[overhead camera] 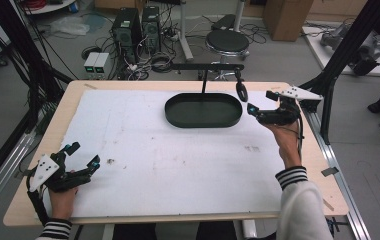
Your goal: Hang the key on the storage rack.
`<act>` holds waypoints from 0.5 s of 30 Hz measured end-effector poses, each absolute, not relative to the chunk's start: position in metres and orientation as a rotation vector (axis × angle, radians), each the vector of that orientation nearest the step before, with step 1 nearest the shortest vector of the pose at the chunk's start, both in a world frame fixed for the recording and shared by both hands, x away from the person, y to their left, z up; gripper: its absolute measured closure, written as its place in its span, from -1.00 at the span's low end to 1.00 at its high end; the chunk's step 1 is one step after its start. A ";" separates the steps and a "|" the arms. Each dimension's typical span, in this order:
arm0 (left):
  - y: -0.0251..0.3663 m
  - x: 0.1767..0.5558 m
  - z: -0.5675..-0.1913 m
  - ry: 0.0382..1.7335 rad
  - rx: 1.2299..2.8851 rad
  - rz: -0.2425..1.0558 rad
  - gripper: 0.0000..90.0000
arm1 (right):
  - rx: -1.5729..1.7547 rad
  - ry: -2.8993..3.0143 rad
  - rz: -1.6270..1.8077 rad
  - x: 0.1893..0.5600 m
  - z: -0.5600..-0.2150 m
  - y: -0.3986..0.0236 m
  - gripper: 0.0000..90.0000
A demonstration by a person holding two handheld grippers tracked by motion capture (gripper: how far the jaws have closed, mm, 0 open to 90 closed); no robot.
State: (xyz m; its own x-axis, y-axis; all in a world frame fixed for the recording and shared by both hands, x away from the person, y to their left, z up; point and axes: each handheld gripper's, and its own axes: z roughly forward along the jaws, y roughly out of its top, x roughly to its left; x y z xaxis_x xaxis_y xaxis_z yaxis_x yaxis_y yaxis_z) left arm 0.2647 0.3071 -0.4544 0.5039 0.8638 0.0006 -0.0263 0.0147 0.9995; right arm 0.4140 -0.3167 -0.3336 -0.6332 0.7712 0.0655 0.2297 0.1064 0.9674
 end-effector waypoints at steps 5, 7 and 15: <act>0.307 0.265 -0.454 0.798 1.393 0.821 -0.69 | 0.869 1.943 1.613 0.382 -0.348 -0.325 -0.99; 0.307 0.264 -0.454 0.793 1.390 0.826 -0.69 | 0.841 1.940 1.602 0.371 -0.357 -0.327 -0.99; 0.307 0.264 -0.454 0.795 1.390 0.828 -0.69 | 0.828 1.899 1.641 0.346 -0.393 -0.336 -0.99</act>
State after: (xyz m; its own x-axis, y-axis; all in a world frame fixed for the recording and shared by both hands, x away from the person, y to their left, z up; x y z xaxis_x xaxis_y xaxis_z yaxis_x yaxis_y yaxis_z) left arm 0.2644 0.3066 -0.4544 0.5017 0.8650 0.0066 -0.0290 0.0092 0.9995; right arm 0.3460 -0.3357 -0.3932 -0.6941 0.7196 0.0216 0.1257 0.0916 0.9878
